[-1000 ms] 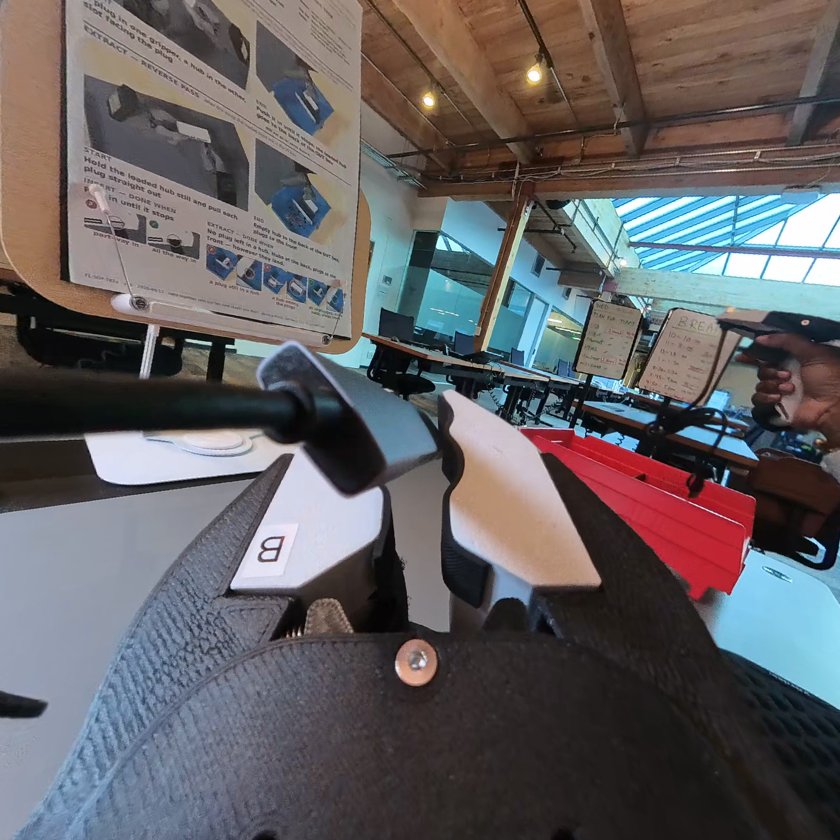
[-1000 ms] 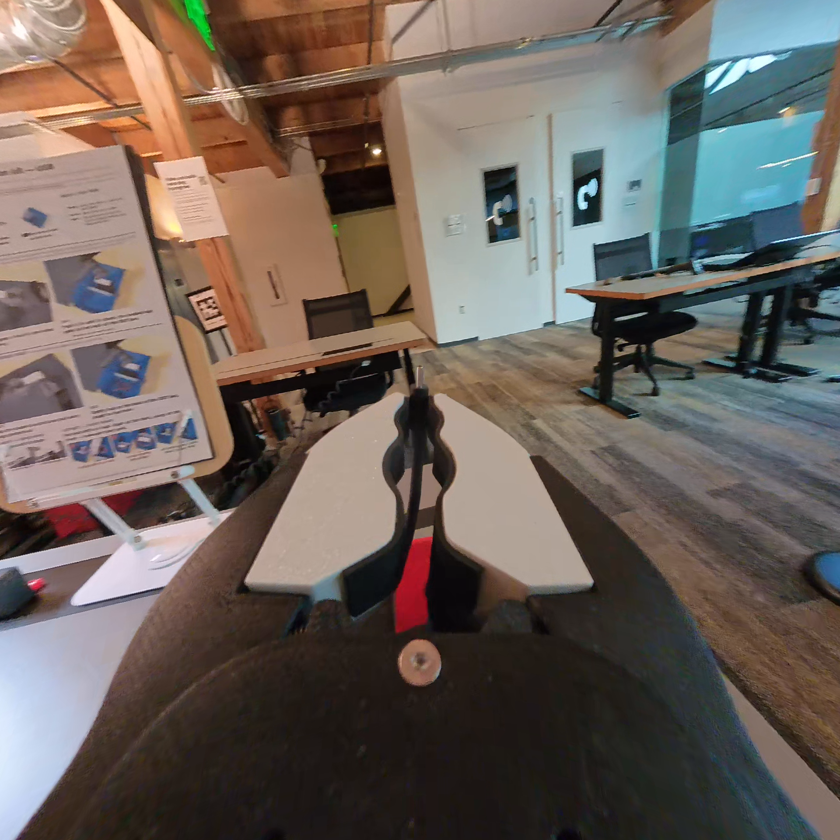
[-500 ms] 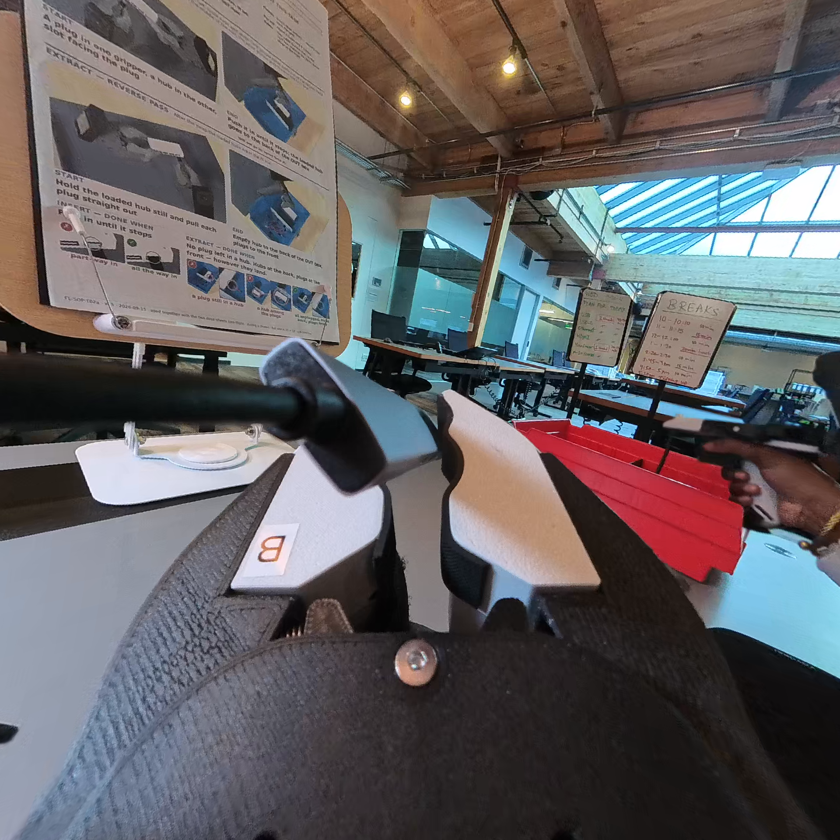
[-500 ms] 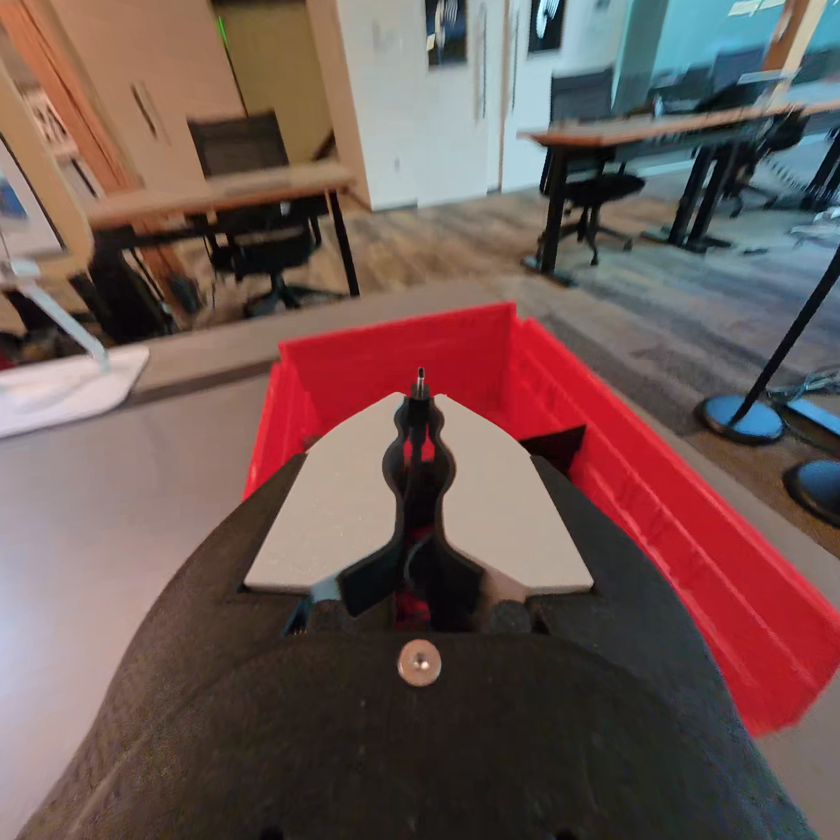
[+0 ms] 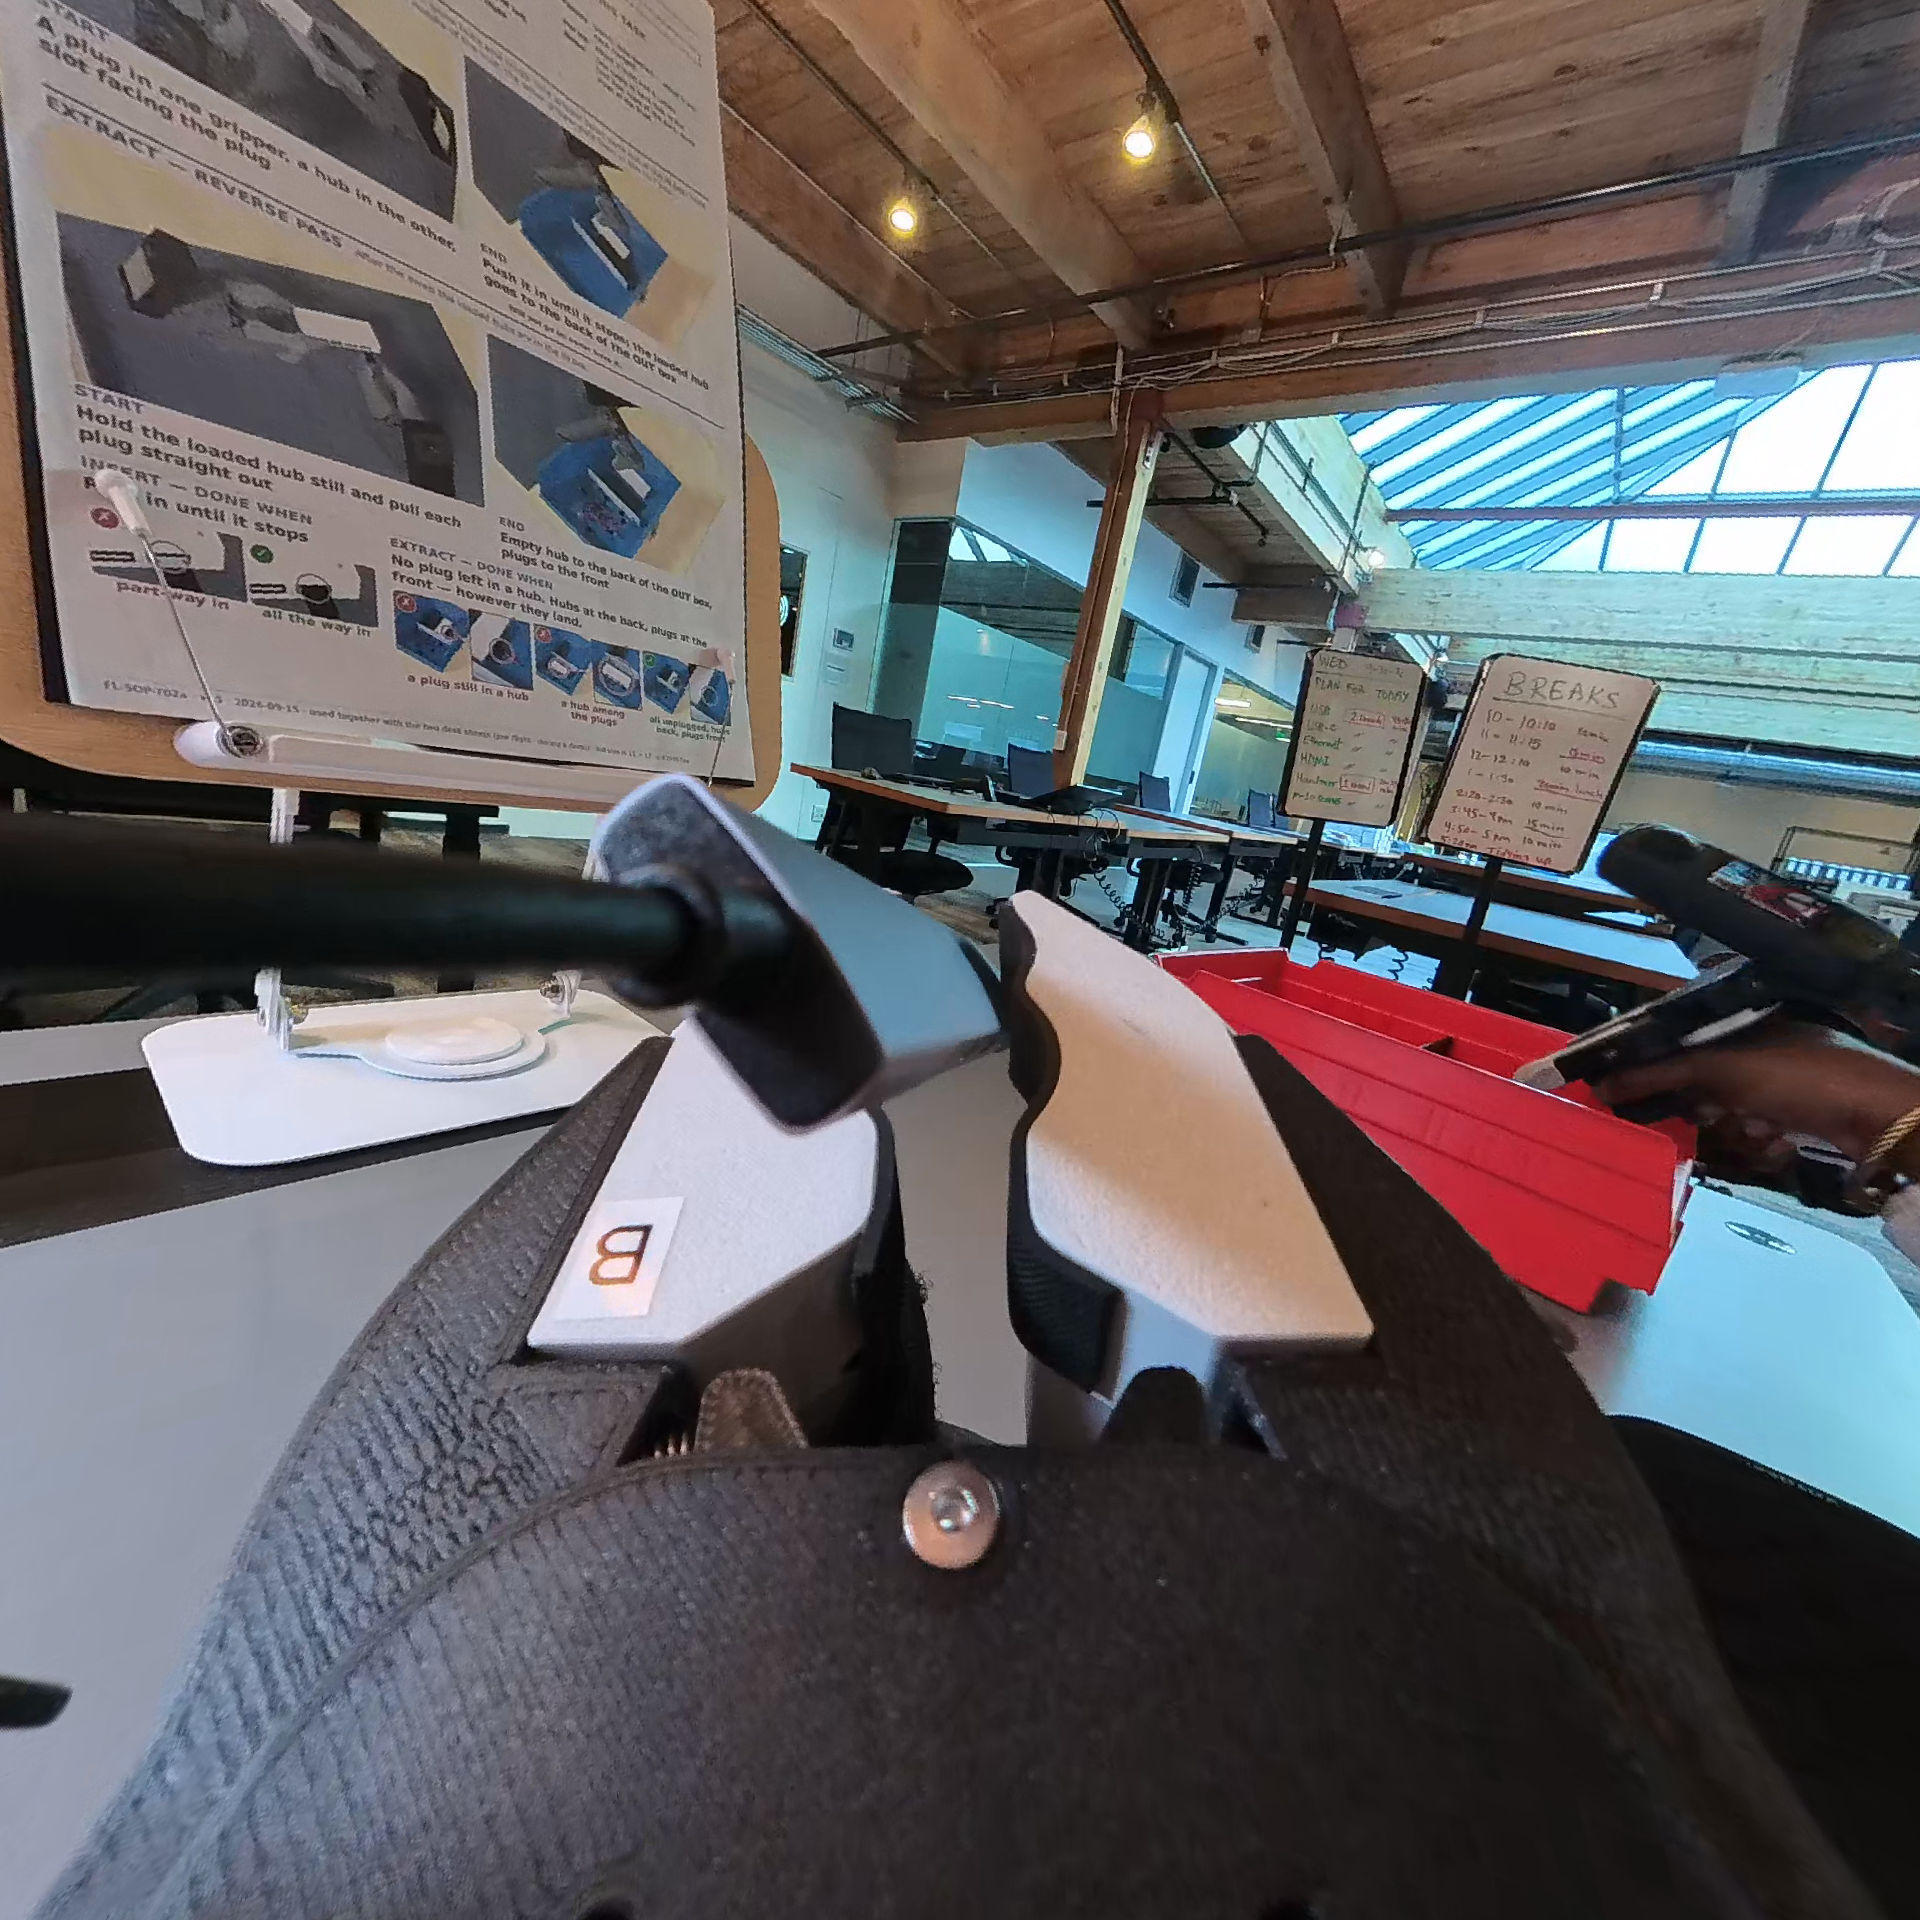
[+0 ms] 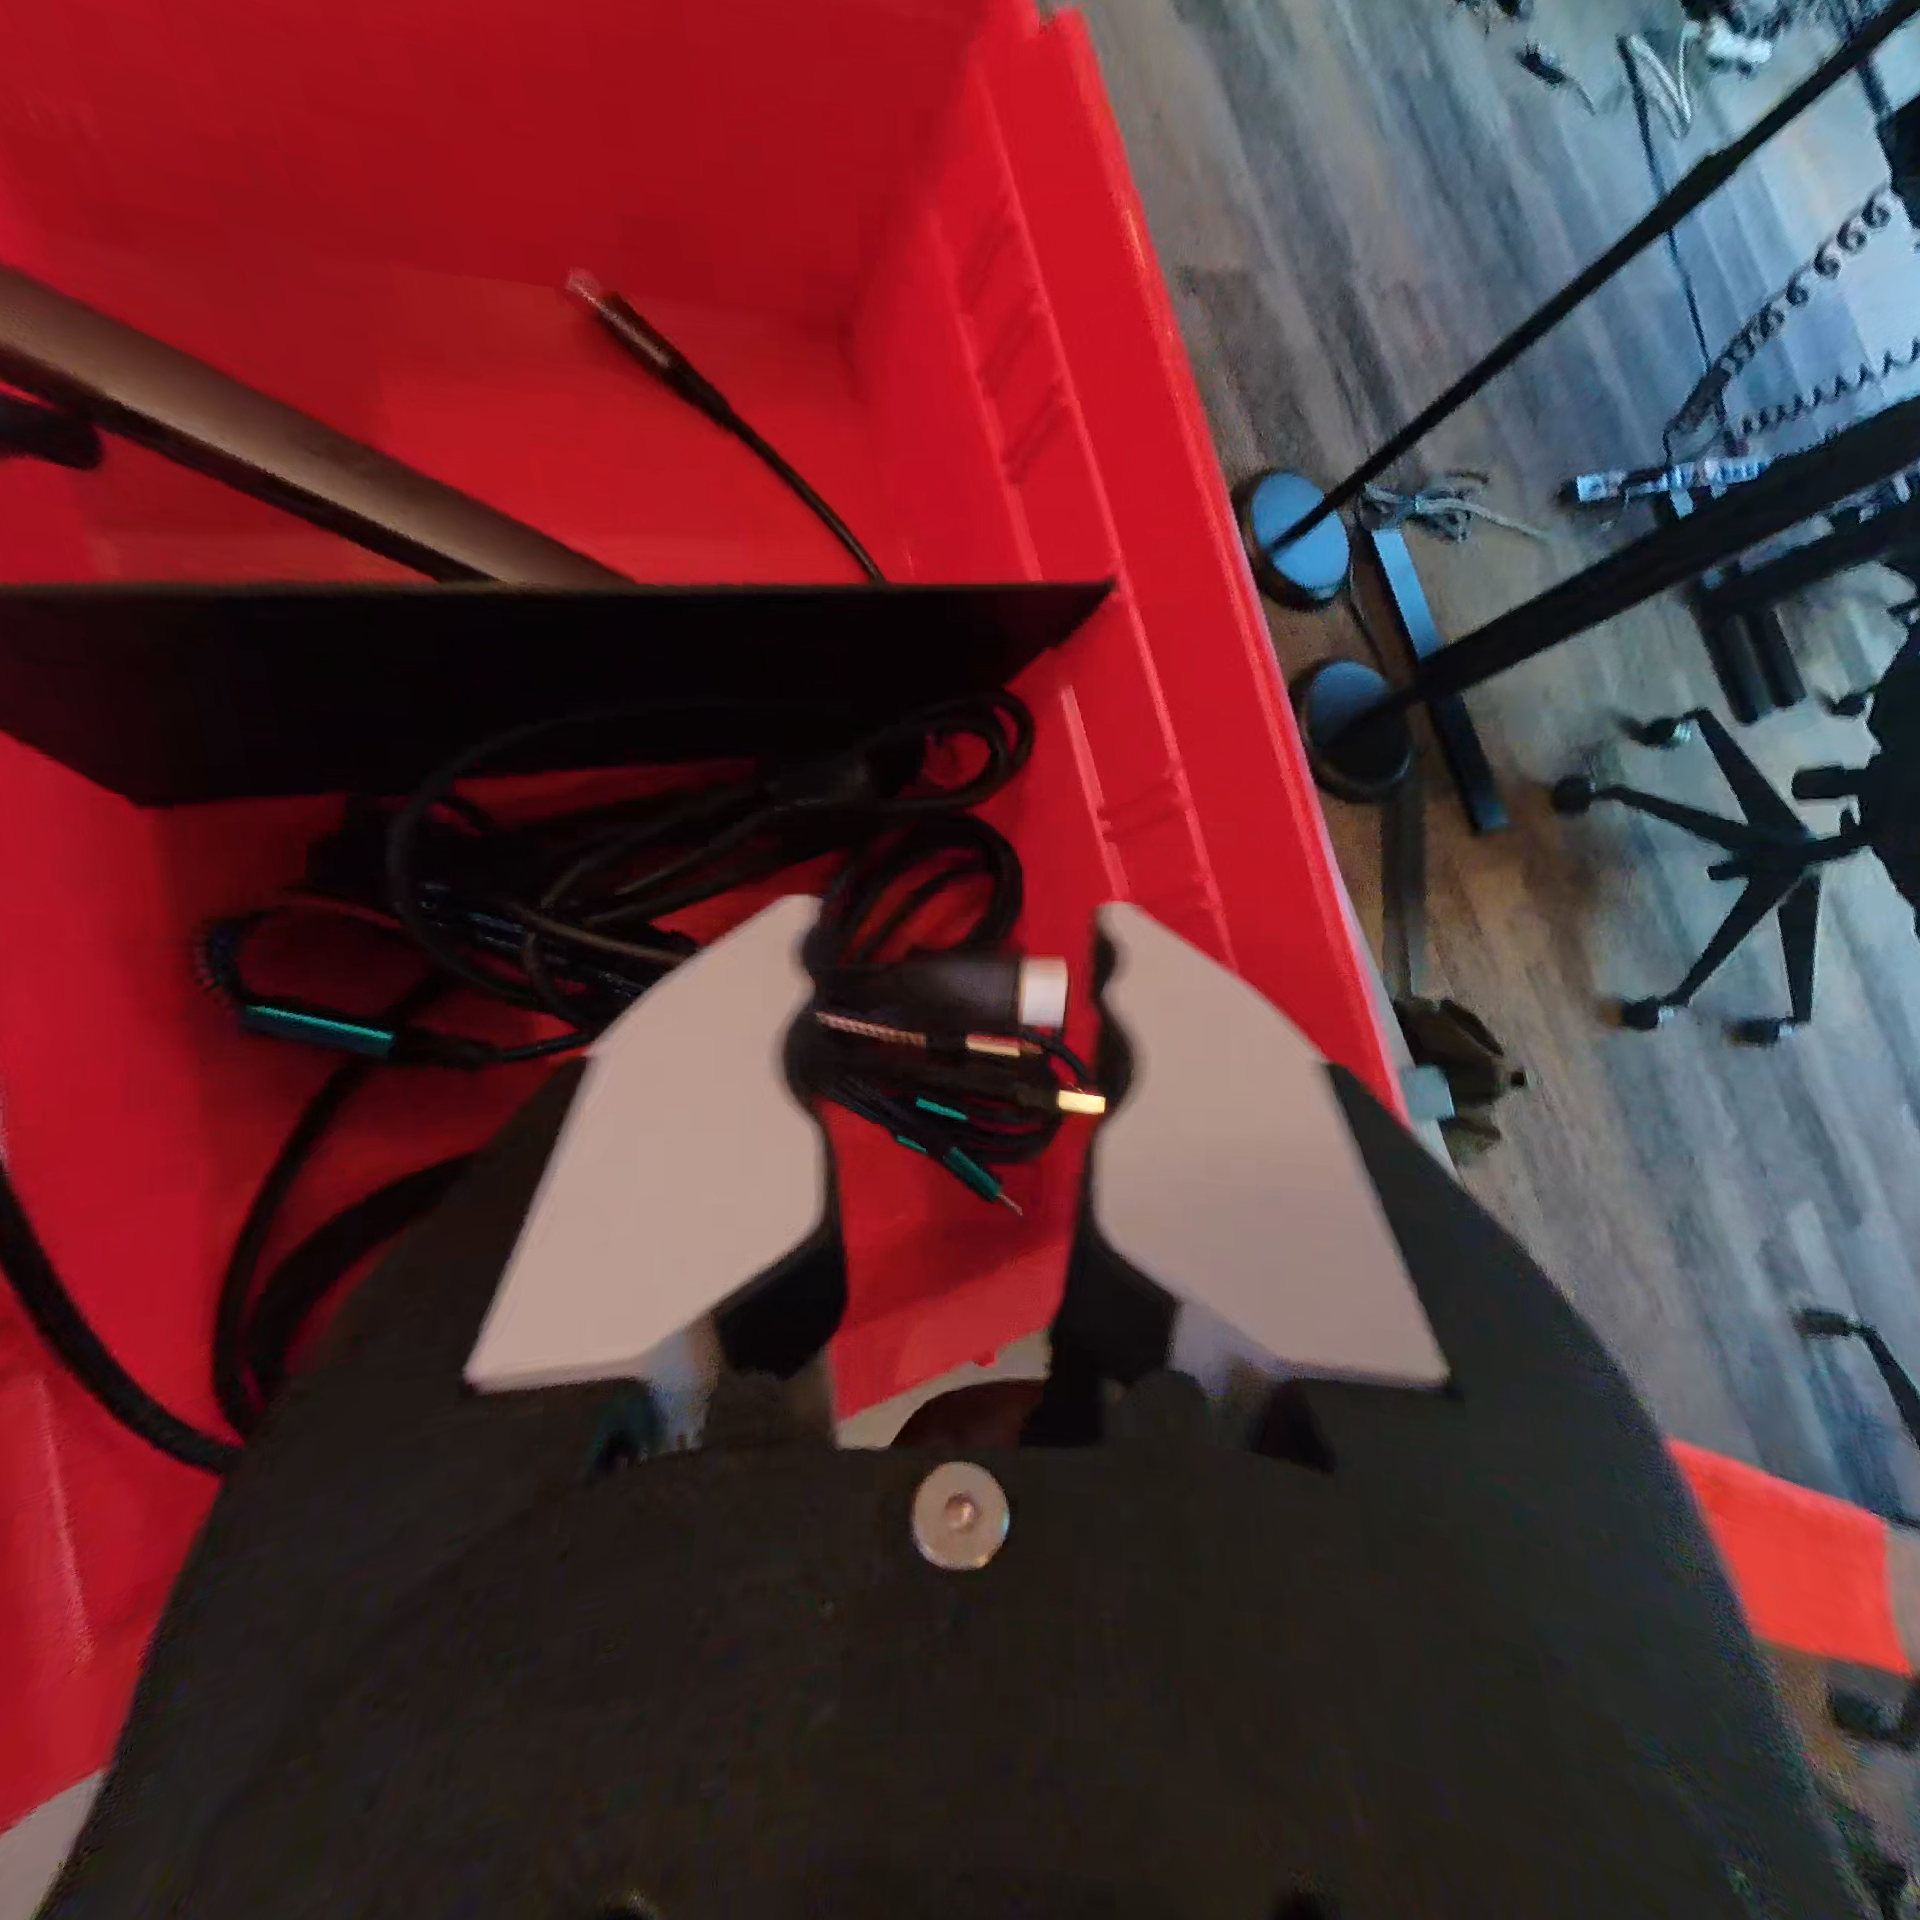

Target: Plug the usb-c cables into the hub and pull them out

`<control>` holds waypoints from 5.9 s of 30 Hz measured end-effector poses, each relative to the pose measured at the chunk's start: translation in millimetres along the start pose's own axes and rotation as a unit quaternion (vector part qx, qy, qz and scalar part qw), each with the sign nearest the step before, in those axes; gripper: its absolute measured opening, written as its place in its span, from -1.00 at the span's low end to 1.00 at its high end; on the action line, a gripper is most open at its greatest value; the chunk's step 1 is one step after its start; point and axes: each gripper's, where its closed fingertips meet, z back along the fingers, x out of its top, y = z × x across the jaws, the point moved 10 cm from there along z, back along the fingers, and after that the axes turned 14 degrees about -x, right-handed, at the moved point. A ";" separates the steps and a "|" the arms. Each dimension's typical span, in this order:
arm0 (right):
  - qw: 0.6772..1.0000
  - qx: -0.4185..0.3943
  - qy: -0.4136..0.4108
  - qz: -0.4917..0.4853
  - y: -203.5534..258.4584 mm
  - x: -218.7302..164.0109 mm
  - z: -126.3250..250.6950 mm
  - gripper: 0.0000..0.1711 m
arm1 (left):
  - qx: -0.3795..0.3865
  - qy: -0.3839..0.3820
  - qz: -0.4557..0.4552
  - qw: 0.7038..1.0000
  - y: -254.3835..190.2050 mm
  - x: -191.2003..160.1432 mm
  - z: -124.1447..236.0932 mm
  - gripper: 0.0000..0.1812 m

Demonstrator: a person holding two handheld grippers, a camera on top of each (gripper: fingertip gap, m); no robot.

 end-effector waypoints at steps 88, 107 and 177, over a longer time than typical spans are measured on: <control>0.905 0.203 -0.367 -0.074 15.8 -8.3 126.0 0.18 | -0.068 0.074 -0.061 0.993 -18.3 -24.7 -25.6 0.06; 0.972 0.121 -0.194 0.051 104.4 -37.9 83.9 -0.89 | -0.152 0.089 -0.039 0.984 -136.4 9.4 89.9 0.23; 0.659 0.582 -0.423 0.216 465.3 -19.7 388.8 -0.65 | 0.227 0.130 -0.164 0.951 -102.6 140.6 303.0 -0.12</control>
